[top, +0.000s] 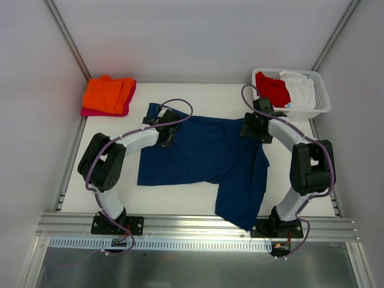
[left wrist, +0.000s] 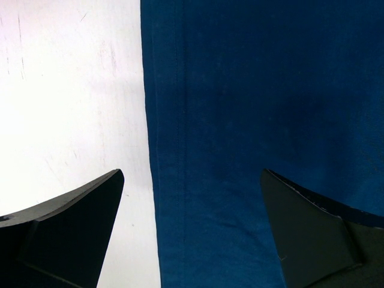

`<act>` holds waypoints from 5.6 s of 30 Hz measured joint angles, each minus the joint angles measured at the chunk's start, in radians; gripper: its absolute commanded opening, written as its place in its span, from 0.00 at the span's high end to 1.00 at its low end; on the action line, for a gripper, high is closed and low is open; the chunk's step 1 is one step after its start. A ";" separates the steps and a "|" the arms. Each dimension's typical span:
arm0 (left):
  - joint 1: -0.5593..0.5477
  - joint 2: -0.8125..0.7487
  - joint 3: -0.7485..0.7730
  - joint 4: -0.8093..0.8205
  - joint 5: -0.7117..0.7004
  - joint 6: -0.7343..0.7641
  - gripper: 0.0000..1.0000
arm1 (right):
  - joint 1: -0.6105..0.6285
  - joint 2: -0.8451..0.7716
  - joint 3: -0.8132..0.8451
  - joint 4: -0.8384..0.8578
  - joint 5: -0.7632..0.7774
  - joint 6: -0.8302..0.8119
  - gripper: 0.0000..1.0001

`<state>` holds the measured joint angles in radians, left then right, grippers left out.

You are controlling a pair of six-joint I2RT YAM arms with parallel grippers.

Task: Fold and stack the t-shirts
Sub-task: Flatten out the tshirt

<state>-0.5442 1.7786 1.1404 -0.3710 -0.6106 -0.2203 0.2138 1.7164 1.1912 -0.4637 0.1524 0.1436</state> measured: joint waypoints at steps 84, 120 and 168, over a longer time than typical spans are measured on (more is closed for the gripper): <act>0.000 0.003 0.000 0.022 0.000 0.001 0.01 | 0.021 0.047 0.085 -0.089 0.035 -0.017 0.33; 0.000 0.003 -0.010 0.034 0.000 0.002 0.01 | 0.022 0.035 0.030 -0.082 0.051 0.002 0.48; 0.000 0.003 -0.029 0.044 0.000 0.004 0.01 | 0.022 0.071 0.150 -0.104 0.070 -0.014 1.00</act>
<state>-0.5446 1.7821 1.1114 -0.3267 -0.6102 -0.2165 0.2356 1.7874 1.3407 -0.5678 0.2226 0.1295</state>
